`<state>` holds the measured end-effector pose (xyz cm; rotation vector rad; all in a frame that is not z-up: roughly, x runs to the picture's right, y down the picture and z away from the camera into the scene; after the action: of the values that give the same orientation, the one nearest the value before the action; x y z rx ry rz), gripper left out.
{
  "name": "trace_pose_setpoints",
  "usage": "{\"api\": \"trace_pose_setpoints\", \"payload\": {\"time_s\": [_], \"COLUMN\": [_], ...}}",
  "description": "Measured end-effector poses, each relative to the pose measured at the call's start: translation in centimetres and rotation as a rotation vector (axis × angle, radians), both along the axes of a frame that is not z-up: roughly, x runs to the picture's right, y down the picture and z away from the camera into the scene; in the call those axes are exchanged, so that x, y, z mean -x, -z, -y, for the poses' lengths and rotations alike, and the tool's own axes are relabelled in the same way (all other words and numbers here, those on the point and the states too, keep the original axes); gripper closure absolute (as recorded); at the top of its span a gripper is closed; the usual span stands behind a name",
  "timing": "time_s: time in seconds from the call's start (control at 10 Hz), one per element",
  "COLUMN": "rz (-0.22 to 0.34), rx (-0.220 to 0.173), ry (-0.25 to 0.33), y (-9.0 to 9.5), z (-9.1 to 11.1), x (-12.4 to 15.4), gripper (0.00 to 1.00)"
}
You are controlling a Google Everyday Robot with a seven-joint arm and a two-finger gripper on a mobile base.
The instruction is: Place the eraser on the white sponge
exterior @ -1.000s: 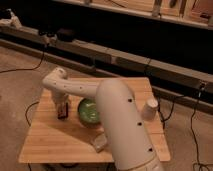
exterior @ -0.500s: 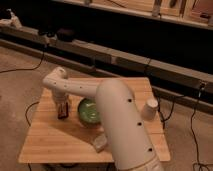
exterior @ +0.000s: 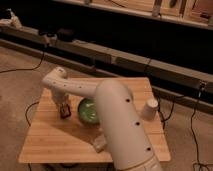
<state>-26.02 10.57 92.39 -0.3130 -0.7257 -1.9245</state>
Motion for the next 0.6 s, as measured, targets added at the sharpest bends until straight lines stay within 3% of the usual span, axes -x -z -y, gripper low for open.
{"api": "trace_pose_setpoints", "payload": {"time_s": [0.3,0.6], "rz": [0.01,0.058], "rx": [-0.007,-0.018], "ry": [-0.002,-0.018], "y": [0.4,2.7], "z": [0.6,1.9], "x": [0.1,-0.3], "gripper": [0.78,0.78]}}
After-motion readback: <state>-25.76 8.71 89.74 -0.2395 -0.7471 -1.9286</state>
